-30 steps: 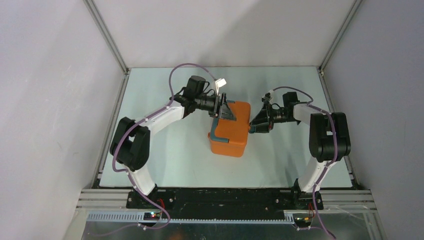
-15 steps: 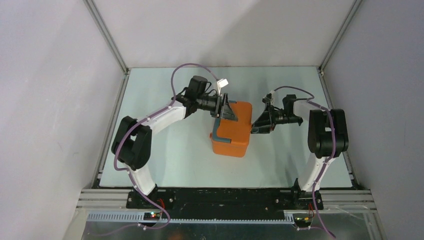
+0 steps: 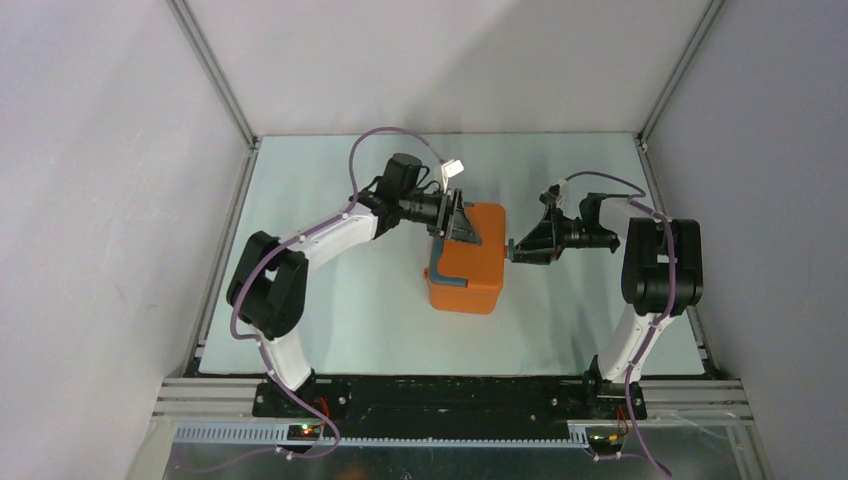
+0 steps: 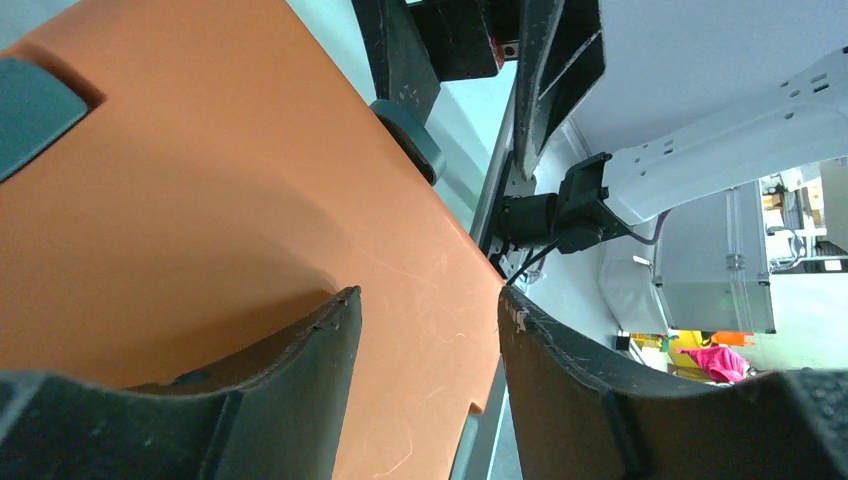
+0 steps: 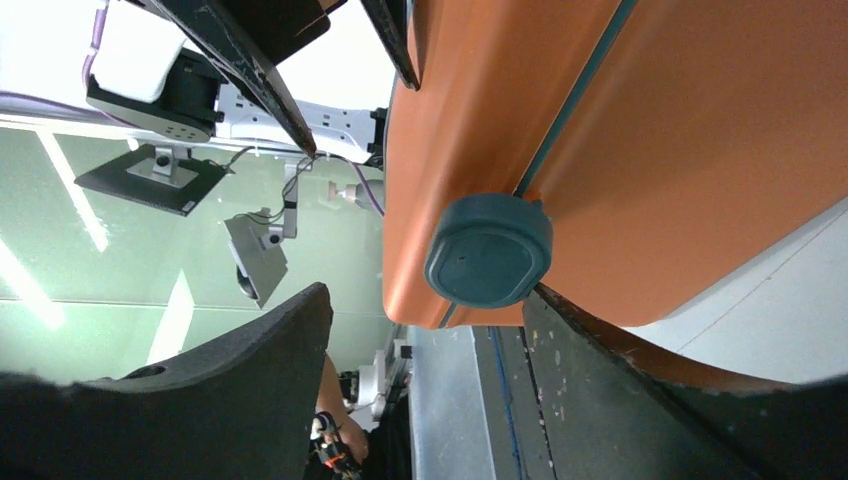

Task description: Organize the medicine kit

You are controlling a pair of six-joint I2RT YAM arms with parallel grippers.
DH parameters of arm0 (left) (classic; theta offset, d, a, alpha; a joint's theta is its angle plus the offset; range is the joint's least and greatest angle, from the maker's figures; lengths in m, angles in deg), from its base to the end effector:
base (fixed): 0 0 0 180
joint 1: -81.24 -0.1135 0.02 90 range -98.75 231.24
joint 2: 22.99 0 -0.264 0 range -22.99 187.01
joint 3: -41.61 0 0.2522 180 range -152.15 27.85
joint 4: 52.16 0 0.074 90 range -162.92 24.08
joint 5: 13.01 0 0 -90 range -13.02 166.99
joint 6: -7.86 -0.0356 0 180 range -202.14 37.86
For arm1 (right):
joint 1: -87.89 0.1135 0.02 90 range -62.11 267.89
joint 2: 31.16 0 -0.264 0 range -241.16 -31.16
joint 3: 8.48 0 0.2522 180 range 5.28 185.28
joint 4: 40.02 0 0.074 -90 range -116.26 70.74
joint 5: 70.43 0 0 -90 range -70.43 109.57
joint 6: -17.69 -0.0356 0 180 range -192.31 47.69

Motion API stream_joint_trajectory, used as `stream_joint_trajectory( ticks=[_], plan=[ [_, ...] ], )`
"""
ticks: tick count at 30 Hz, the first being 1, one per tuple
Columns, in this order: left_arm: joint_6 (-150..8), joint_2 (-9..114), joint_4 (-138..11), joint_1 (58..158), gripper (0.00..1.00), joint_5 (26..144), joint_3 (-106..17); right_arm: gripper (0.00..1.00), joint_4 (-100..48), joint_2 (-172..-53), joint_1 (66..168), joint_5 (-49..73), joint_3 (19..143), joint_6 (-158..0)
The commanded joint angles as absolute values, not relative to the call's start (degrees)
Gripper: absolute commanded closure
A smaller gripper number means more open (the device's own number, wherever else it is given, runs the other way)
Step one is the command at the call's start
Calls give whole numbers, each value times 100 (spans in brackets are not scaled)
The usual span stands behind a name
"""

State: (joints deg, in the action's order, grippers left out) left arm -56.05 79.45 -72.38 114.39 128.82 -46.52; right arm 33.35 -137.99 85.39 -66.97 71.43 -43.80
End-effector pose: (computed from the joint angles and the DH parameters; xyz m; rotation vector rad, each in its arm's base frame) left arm 0.3199 -0.2423 0.2545 0.7150 2.2188 -1.5410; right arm 0.3090 0.0221 0.1771 -0.3019 2.1057 1.9738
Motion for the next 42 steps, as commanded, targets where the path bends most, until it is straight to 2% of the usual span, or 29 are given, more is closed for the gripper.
stream_joint_trajectory(
  ticks=[1, 6, 13, 21, 33, 42],
  plan=[
    [-5763, 8354, -8005, 11586, 39, 12401, -4451, 29, 2986, -13855, 8705, -7084, 7345, -4799],
    [-5766, 8360, -8006, 11595, 38, 12415, -4452, 45, 2452, -14069, 8772, -6852, 7341, -5501],
    [-5773, 8362, -8010, 11604, 38, 12439, -4446, 49, 2075, -14170, 8775, -6678, 7340, -5887],
    [-5747, 8401, -8012, 11604, 38, 12477, -4454, 59, 1973, -14349, 8715, -6460, 7344, -6072],
    [-5761, 8438, -8009, 11610, 39, 12497, -4443, 59, 1734, -14715, 8779, -6553, 7345, -6227],
    [-5761, 8542, -8002, 11619, 38, 12538, -4449, 52, 1782, -15066, 9112, -6821, 7340, -6155]
  ],
)
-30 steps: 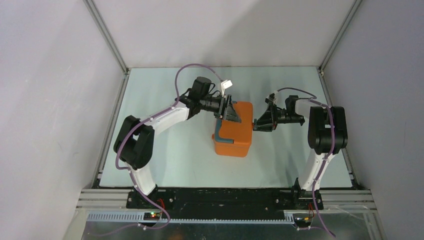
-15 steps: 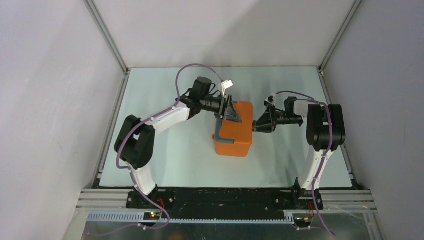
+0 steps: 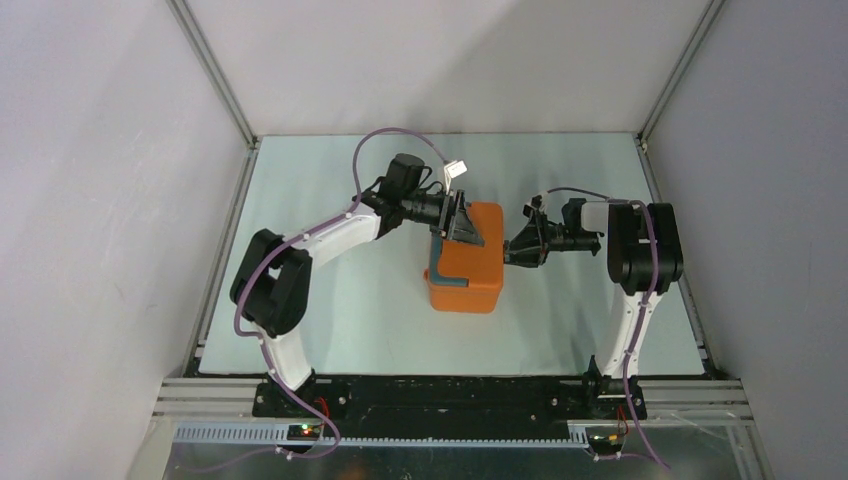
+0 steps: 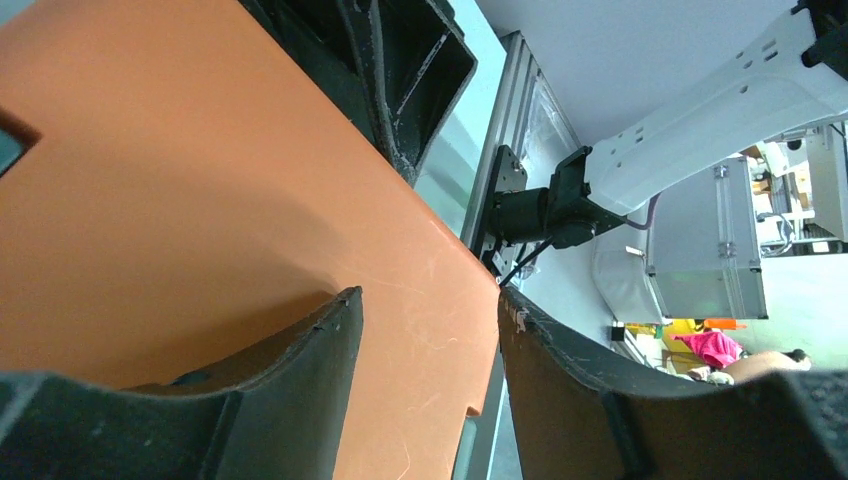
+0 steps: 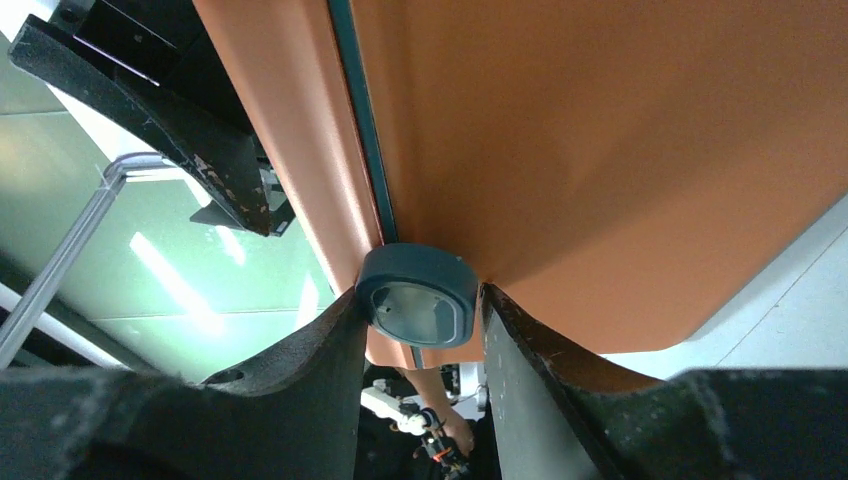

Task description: Organize the medicine kit

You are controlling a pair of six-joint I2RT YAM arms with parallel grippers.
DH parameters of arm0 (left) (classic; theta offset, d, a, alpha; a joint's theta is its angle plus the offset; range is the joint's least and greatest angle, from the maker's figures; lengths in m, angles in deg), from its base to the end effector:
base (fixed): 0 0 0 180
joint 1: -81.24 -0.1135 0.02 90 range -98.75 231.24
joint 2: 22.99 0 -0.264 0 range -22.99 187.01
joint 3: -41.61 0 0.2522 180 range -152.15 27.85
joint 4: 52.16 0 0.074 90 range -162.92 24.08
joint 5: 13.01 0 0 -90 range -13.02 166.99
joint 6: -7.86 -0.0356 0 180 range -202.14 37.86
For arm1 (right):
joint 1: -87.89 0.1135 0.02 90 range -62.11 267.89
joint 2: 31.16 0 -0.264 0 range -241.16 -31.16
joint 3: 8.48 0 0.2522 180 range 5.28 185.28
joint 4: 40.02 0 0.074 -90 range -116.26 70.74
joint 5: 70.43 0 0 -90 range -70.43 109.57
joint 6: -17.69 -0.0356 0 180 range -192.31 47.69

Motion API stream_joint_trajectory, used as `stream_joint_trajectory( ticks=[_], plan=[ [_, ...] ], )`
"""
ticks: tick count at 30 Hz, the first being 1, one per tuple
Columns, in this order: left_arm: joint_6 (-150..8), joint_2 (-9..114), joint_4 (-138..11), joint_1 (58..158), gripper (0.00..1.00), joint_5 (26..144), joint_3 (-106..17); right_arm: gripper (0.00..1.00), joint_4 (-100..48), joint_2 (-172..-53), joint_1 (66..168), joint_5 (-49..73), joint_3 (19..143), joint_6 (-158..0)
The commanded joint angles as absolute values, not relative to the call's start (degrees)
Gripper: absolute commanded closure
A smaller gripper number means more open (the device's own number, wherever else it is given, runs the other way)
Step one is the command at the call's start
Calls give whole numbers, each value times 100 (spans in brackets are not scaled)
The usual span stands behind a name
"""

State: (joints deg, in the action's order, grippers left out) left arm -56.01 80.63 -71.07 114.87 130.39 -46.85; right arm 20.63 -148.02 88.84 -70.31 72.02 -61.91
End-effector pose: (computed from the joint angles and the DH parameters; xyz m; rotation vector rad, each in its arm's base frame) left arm 0.3209 -0.2478 0.2508 0.7458 2.2034 -1.5745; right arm 0.3327 0.0411 0.1260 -0.0837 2.2012 2.1978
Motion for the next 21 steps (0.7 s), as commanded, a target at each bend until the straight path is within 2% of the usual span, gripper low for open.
stream_joint_trajectory(
  ticks=[1, 8, 14, 21],
  plan=[
    [-5762, 8550, -8000, 11621, 38, 12535, -4449, 52, 1763, -15117, 9125, -6844, 7346, -6161],
    [-5747, 8613, -7991, 11628, 39, 12580, -4457, 49, 2026, -15338, 9050, -7051, 7393, -5879],
    [-5736, 8639, -7983, 11629, 39, 12598, -4447, 40, 4257, -15319, 8750, -7405, 7949, -3829],
    [-5733, 8684, -7986, 11631, 39, 12618, -4427, 29, 4726, -15171, 8371, -7391, 8016, -3254]
  ],
)
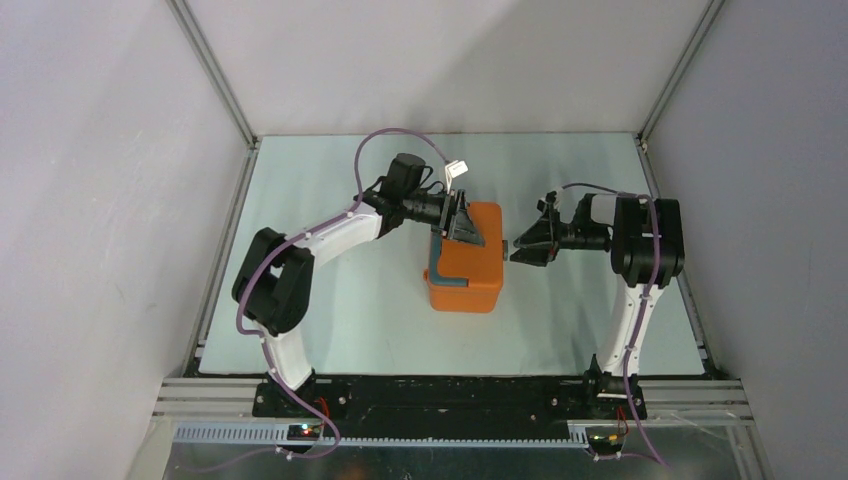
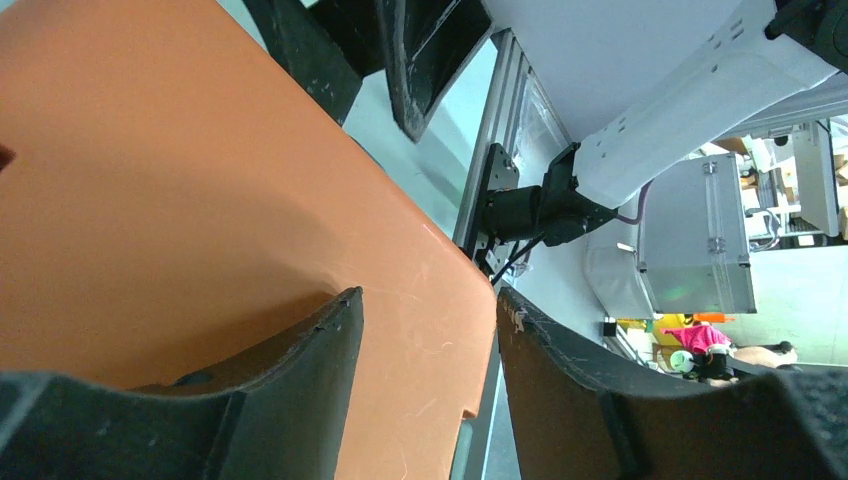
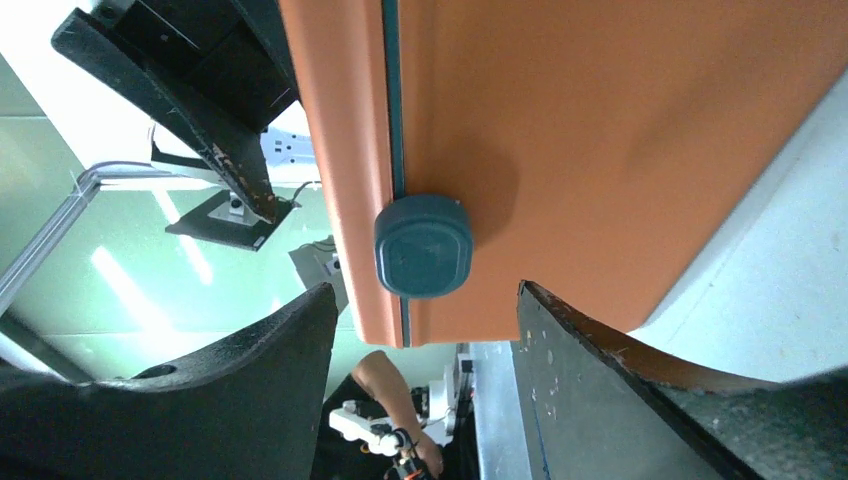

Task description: Organize the medicine kit

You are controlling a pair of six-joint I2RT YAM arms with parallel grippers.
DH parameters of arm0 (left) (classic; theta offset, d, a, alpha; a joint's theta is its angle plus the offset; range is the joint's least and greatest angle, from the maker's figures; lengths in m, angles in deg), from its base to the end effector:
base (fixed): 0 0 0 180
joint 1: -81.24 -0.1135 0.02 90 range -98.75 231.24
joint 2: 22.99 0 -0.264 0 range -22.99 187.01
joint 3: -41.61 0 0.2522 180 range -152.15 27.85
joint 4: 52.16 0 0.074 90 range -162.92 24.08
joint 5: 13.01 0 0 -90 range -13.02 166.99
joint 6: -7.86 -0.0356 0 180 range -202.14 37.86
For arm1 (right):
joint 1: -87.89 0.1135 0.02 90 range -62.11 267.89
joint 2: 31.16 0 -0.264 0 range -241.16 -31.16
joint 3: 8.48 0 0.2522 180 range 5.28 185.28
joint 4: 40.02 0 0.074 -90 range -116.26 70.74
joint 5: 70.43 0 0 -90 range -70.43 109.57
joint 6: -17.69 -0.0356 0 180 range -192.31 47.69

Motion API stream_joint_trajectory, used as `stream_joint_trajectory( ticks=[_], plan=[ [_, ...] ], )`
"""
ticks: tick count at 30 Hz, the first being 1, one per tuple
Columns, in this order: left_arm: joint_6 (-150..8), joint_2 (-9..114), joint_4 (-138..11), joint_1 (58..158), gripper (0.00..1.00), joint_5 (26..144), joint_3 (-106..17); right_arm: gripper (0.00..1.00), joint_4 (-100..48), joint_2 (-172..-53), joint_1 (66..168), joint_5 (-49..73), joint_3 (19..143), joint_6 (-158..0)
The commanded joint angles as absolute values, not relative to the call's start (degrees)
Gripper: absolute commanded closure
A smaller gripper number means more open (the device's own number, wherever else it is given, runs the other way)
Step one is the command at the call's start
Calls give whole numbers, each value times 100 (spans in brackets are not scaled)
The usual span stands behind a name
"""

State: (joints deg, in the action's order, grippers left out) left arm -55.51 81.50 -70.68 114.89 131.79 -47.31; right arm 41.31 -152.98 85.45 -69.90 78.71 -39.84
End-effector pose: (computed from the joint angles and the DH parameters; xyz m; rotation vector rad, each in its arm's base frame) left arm 0.3229 -0.2499 0.2484 0.7541 2.2037 -1.6051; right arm 0.3354 0.0213 0.1277 -0.0810 2.1562 2.1337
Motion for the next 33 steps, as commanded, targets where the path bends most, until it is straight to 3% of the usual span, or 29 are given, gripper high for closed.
stream_joint_trajectory(
  ticks=[1, 3, 6, 11, 13, 17, 33],
  plan=[
    [-5734, 8687, -7988, 11631, 39, 12619, -4429, 29, 4747, -15178, 8331, -7402, 8016, -3243],
    [-5733, 8686, -7983, 11625, 39, 12615, -4438, 31, 4750, -15183, 8313, -7421, 8016, -3236],
    [-5735, 8675, -7984, 11629, 39, 12602, -4442, 44, 4735, -15188, 8370, -7413, 8016, -3236],
    [-5737, 8675, -7982, 11631, 40, 12585, -4431, 54, 4704, -15175, 8550, -7414, 8063, -3286],
    [-5734, 8697, -7981, 11627, 40, 12580, -4434, 65, 4685, -15202, 8659, -7438, 8127, -3336],
    [-5718, 8741, -7985, 11631, 40, 12590, -4446, 73, 4678, -15357, 8767, -7460, 8225, -3405],
    [-5684, 8901, -7987, 11654, 41, 12646, -4512, 78, 5497, -16034, 9211, -7437, 8758, -2758]
  ],
)
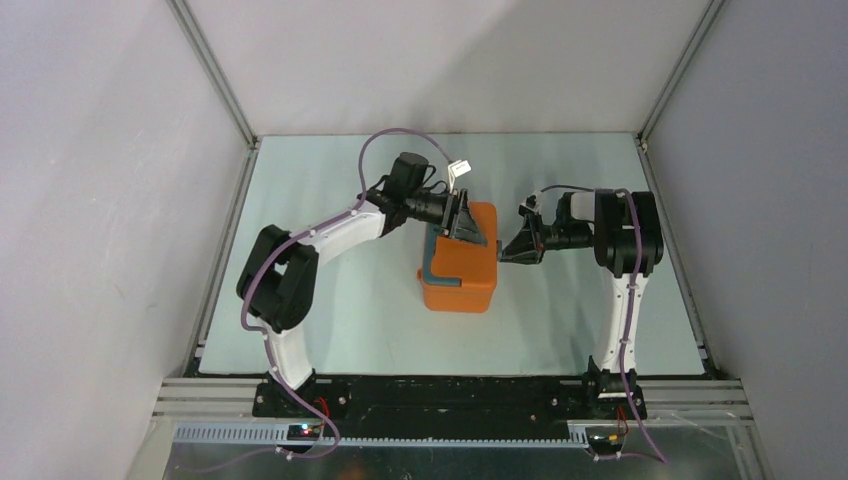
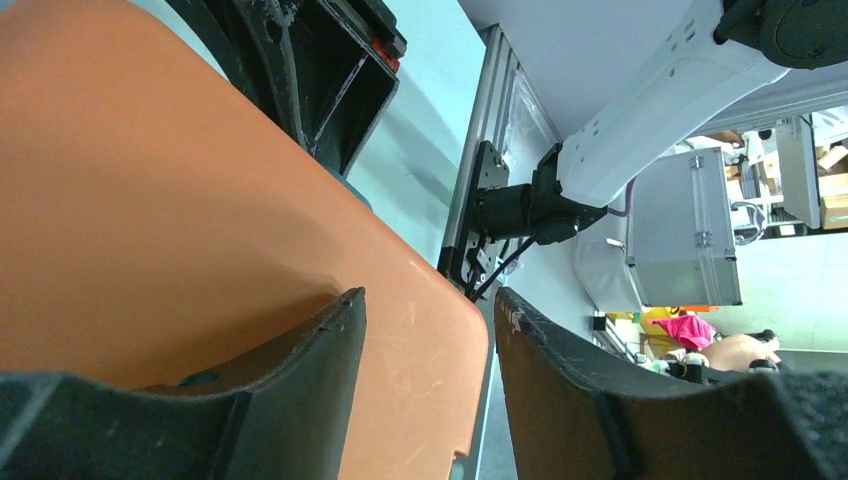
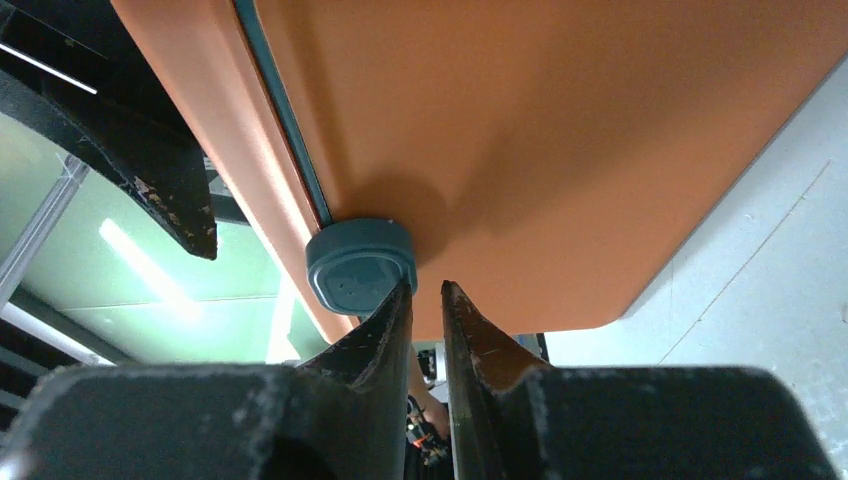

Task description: Organize the medicine kit

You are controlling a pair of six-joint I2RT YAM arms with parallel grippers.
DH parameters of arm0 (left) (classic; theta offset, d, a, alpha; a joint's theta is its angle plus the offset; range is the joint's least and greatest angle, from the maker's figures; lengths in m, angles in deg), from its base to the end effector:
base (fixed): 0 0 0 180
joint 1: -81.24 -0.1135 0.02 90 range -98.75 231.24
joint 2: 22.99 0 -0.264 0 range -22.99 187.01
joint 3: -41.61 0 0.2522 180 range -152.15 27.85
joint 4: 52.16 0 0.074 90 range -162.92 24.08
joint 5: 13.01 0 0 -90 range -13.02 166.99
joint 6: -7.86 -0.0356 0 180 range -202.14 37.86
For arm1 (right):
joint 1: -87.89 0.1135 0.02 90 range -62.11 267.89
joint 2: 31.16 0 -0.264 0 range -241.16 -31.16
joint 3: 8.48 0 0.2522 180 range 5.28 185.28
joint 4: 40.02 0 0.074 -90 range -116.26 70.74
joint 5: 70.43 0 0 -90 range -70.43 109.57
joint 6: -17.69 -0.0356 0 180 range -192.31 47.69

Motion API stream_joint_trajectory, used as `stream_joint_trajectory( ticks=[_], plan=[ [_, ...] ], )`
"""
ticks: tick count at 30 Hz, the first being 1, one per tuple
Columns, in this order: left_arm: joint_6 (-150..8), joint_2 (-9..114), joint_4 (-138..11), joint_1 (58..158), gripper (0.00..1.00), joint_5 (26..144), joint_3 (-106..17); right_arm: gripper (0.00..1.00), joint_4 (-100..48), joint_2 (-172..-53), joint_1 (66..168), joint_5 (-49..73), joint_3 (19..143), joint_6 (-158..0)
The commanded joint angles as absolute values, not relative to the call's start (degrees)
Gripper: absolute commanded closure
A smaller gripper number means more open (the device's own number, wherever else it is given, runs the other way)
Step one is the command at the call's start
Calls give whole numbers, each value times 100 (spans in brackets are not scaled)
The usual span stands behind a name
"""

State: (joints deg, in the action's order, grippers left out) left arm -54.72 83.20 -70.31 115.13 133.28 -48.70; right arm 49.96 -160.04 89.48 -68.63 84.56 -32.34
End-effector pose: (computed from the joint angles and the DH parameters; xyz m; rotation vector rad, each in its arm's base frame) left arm 0.3271 -0.2554 0.2456 0.7639 2.2055 -1.6415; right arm 0.3451 0.0452 0.1104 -0.1323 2.2327 2.1802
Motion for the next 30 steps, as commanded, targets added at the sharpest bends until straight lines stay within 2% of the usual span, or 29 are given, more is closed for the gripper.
stream_joint_trajectory(
  ticks=[1, 11, 17, 19, 22, 23, 24, 25, 26, 28, 30],
  plan=[
    [-5696, 8859, -7985, 11657, 41, 12642, -4521, 78, 5518, -15989, 9171, -7403, 8770, -2744],
    [-6457, 7912, -8561, 11311, 42, 12227, -5126, 78, 5512, -15130, 8023, -6752, 8943, -3000],
    [-7494, 7185, -9433, 10629, 40, 10965, -5805, 75, 5249, -14371, 7561, -6396, 9512, -3848],
    [-7689, 6998, -9624, 10372, 36, 10490, -5952, 74, 4941, -14085, 7502, -6102, 9735, -4407],
    [-7838, 6609, -9757, 10020, 26, 9908, -5993, 62, 3744, -13174, 7504, -5089, 9523, -5589],
    [-7877, 6510, -9770, 9973, 20, 9617, -5968, 59, 2996, -12935, 7532, -4546, 9393, -6126],
    [-7963, 6300, -9784, 9881, 16, 9475, -5901, 47, 2650, -12433, 7554, -4265, 9134, -6331],
    [-8009, 6184, -9792, 9846, 4, 9208, -5856, 39, 2028, -12178, 7586, -3784, 9001, -6720],
    [-8097, 5970, -9794, 9788, 2, 8933, -5743, 10, 1449, -11721, 7603, -3532, 8730, -6932],
    [-8180, 5643, -9798, 9731, 1, 8525, -5552, 2, 787, -11094, 7639, -2831, 8369, -7561],
    [-8193, 5335, -9788, 9684, 0, 8086, -5359, 1, 444, -10612, 7699, -2402, 8123, -7921]
  ],
)
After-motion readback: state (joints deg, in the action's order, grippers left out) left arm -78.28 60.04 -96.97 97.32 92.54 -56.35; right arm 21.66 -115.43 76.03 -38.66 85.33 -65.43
